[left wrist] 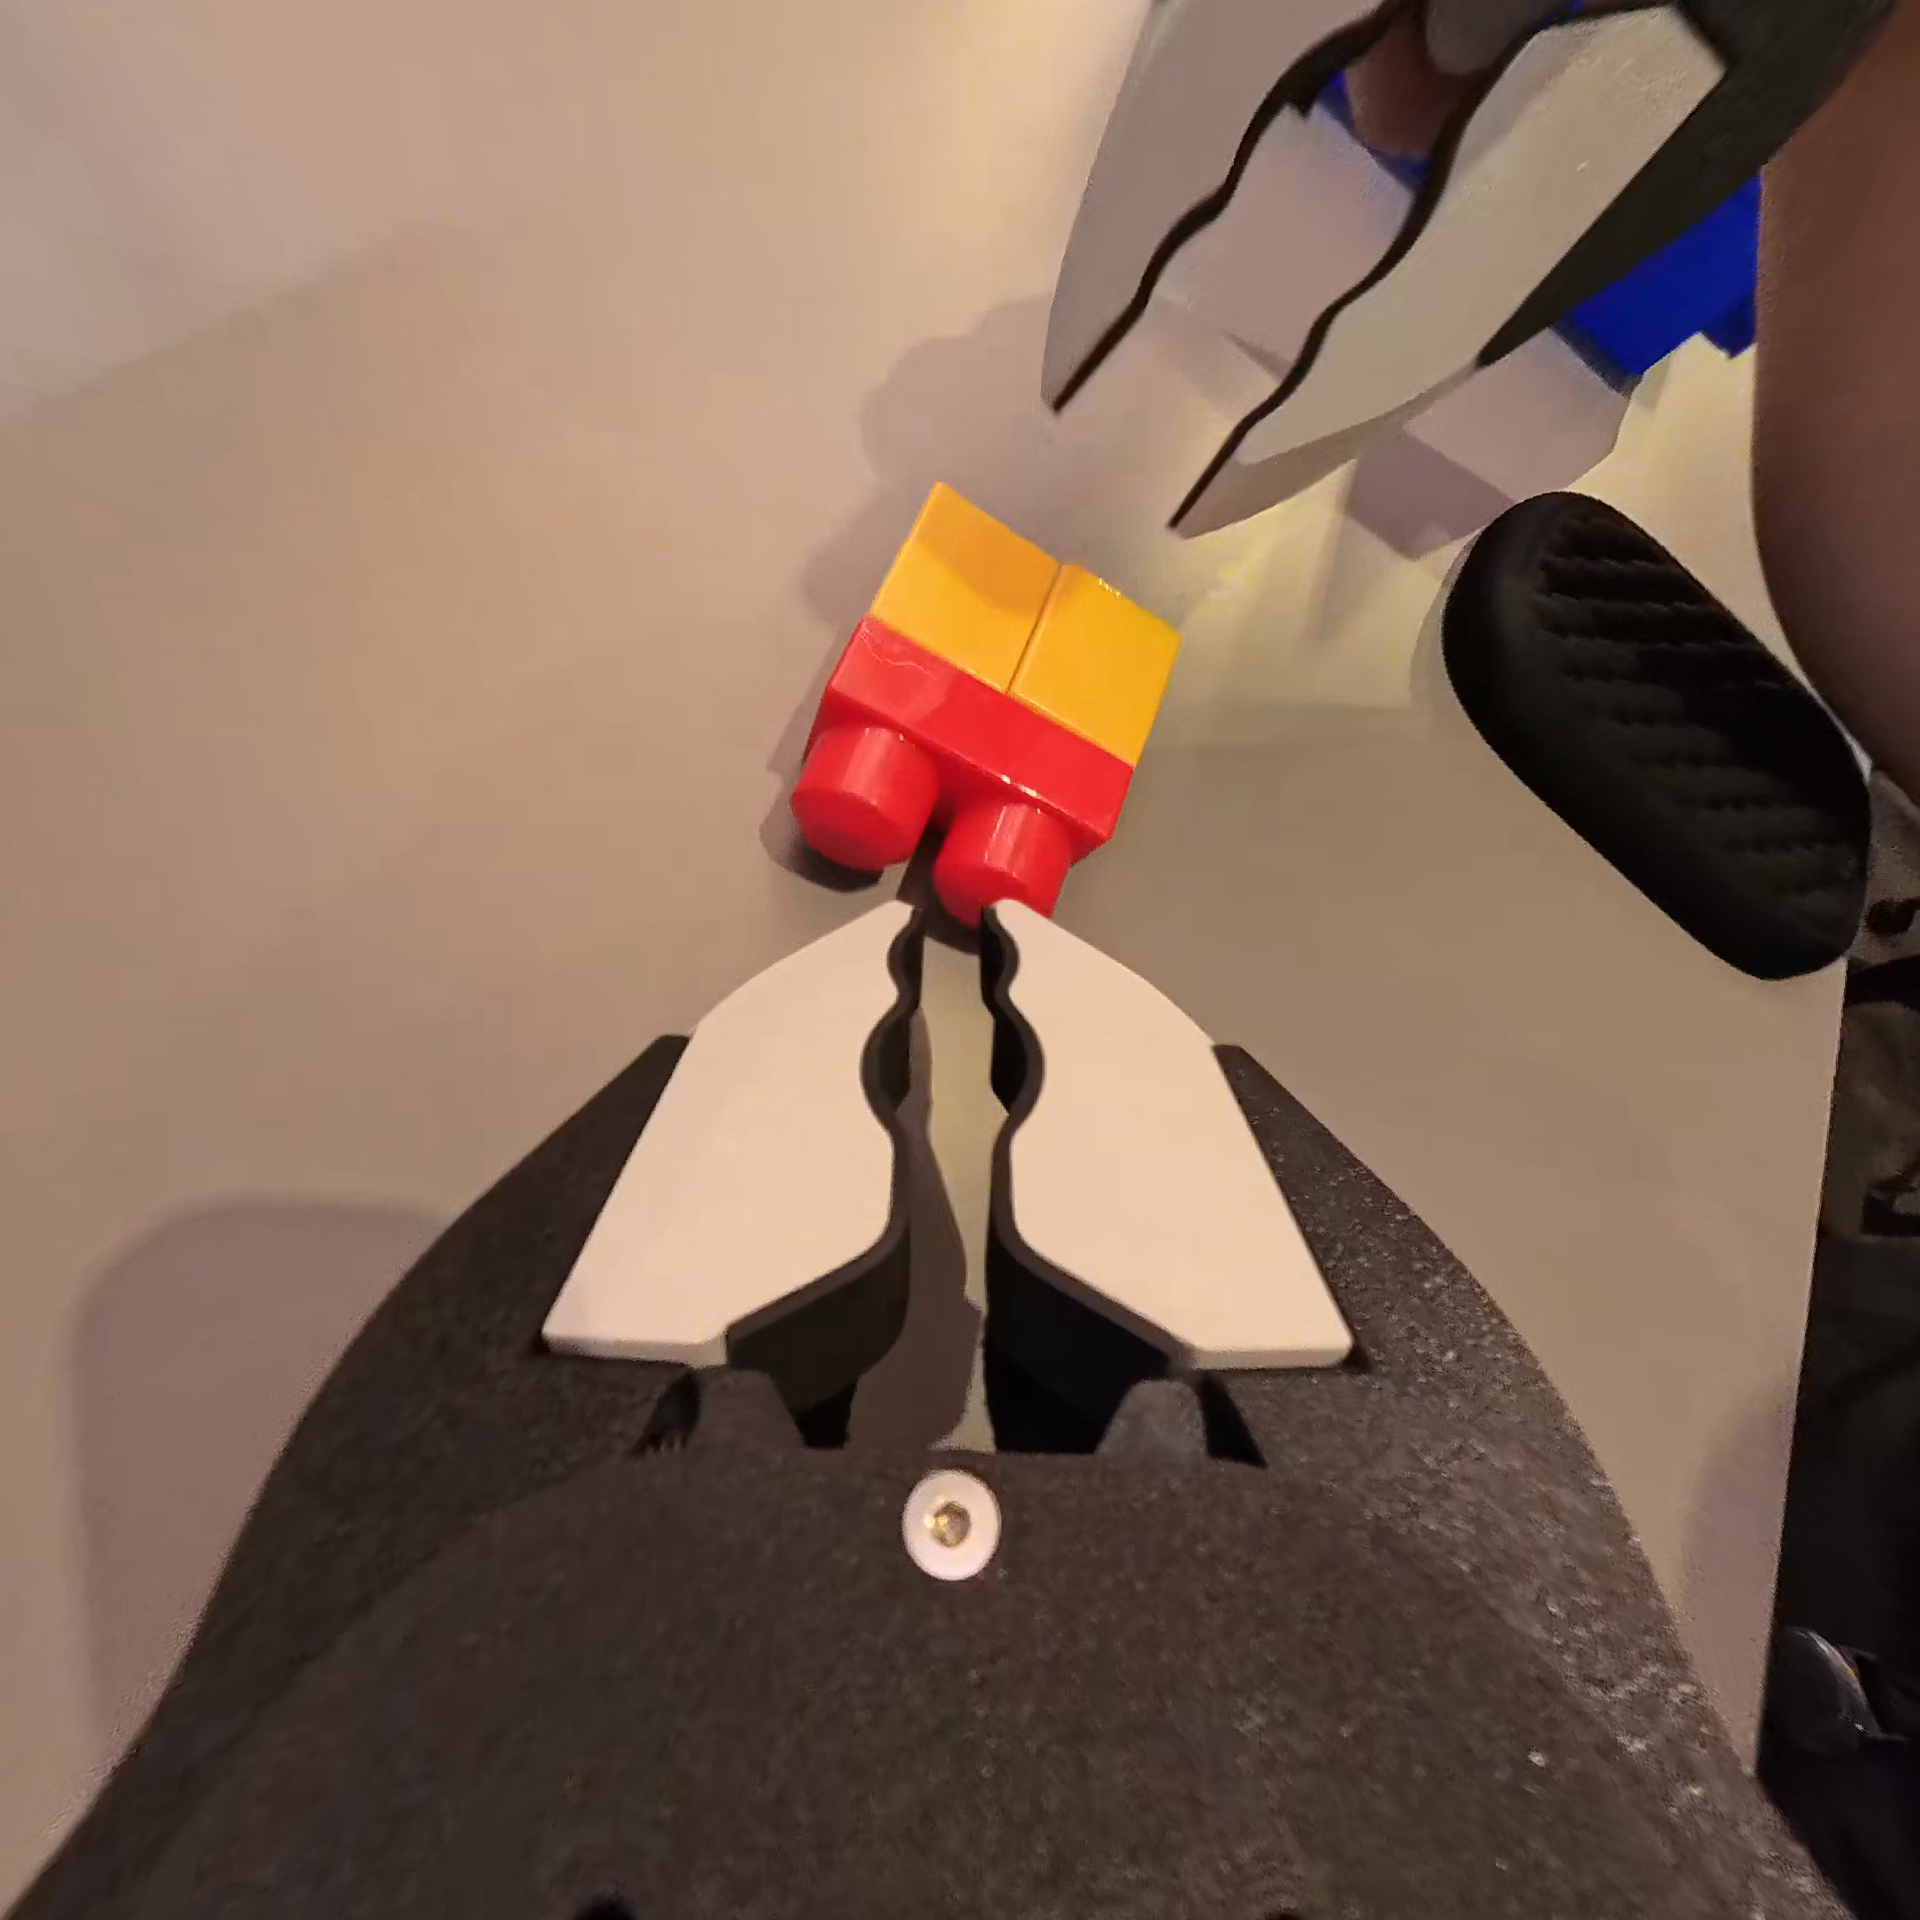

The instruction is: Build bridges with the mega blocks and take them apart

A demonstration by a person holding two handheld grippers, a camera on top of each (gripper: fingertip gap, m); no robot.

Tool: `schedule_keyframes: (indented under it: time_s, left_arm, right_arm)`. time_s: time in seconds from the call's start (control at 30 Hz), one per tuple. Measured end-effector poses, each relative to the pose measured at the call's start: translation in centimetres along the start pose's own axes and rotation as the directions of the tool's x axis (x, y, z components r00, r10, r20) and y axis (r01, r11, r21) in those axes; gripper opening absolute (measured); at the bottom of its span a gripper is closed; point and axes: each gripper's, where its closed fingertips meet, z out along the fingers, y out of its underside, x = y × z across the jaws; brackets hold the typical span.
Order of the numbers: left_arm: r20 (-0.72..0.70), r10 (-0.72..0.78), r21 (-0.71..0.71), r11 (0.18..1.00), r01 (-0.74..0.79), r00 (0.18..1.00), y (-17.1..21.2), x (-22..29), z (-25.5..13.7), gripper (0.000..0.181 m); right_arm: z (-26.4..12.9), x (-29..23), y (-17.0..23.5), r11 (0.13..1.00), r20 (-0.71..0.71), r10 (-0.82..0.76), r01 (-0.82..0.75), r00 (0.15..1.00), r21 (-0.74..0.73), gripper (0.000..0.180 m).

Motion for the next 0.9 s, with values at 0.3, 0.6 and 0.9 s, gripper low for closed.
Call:
schedule_keyframes:
  time_s: [0.3, 0.6, 0.9]
  left_arm:
    - [-0.020, -0.046, 0.044, 0.998, 0.047, 0.999, 1.2, 2.2, -1.6, 0.013]
    - [-0.065, -0.094, 0.100, 0.990, 0.100, 0.993, 1.1, 2.3, -2.7, 0.013]
    - [-0.102, -0.118, 0.224, 0.965, 0.139, 0.988, -0.5, 2.2, -5.3, 0.013]
  right_arm:
    - [2.5, -1.5, -3.1, 0.981, 0.093, -0.123, 0.135, 0.988, -0.140, 0.091]
    - [6.2, -0.7, -2.2, 0.945, 0.053, -0.153, 0.162, 0.987, -0.284, 0.087]
    - [4.9, -1.5, -4.6, 0.996, 0.128, 0.062, -0.070, 0.990, 0.053, 0.075]
